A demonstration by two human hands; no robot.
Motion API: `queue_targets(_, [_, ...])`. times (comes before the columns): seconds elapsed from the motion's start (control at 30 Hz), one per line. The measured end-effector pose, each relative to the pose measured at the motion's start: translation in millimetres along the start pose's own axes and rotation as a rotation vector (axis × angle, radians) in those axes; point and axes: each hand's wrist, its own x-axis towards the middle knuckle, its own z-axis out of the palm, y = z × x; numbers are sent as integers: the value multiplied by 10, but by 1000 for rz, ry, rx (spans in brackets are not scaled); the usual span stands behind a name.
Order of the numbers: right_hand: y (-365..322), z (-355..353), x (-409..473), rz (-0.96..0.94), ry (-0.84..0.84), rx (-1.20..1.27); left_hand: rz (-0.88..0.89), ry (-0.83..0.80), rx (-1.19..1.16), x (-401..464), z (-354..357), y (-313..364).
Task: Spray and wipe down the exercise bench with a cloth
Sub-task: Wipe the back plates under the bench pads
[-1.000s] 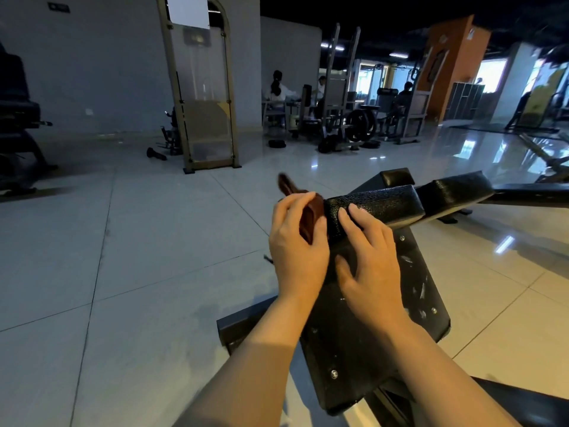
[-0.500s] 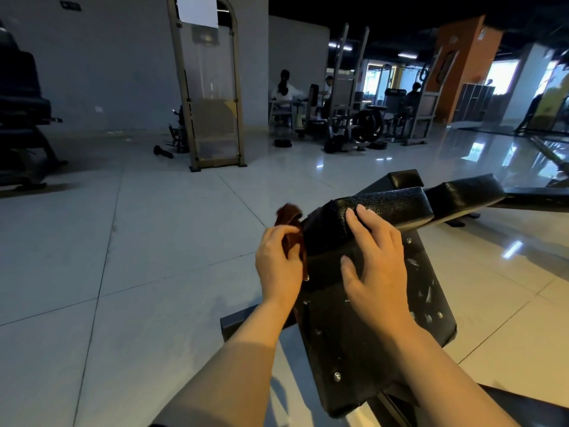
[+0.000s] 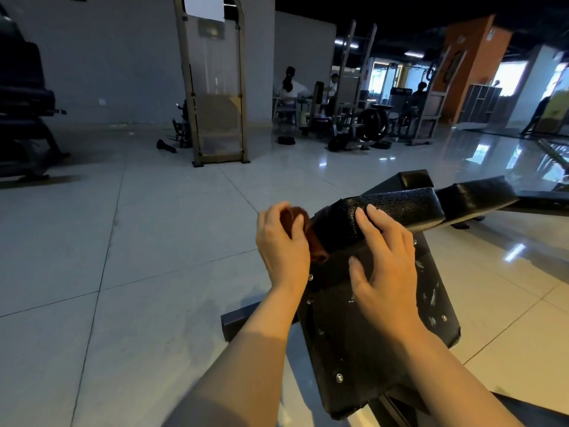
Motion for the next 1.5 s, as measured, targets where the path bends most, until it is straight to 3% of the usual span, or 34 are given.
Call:
queue_targets(0.07, [1,-3,2,-8,4,-3,46,17,-80,-35,22,110])
queue_targets(0.2, [4,0,1,-17,0,-9,68,-98,-114,-162,82,71])
queue_targets(0.33, [19,-20,-12,-16,-14,-2,-104,-95,4,-128,1,-236])
queue_targets(0.4, [24,-23,-10,-18,-18,-6,-193,-12,-24,-95,-47,-258])
queue_targets(0.47, [25,-18,-3,-13,-16,-4,-90,44,-69,-40,-39,-151])
queue_targets(0.57, [26,-1,-1,-15,-14,-2,87,-87,-34,-38,44,-76])
queue_targets(0.73, [38,-6,-12,-24,-17,-10,-81,-98,98,-88,-10,-362])
queue_targets(0.8, [49,-5,-6,-36,-17,-18,0,-25,60,-32,10,-274])
queue_targets(0.9, [70,14,5,-50,-12,-29,179,-100,42,-45,65,-194])
queue_targets(1.03, [64,12,-11,-40,-10,-27,35,-164,158,-90,-1,-421])
queue_targets(1.13, [53,5,-8,-39,-7,-26,132,-124,131,-84,31,-329])
queue_targets(1.2, [38,10,6,-40,-12,-29,188,-180,139,-67,41,-300])
queue_targets(1.37, [-15,-31,-63,14,-54,-30,174,-511,365,-172,-235,-389])
queue_targets(1.5, [-213,30,-321,180,128,-18,360,-583,282,-426,-450,-225])
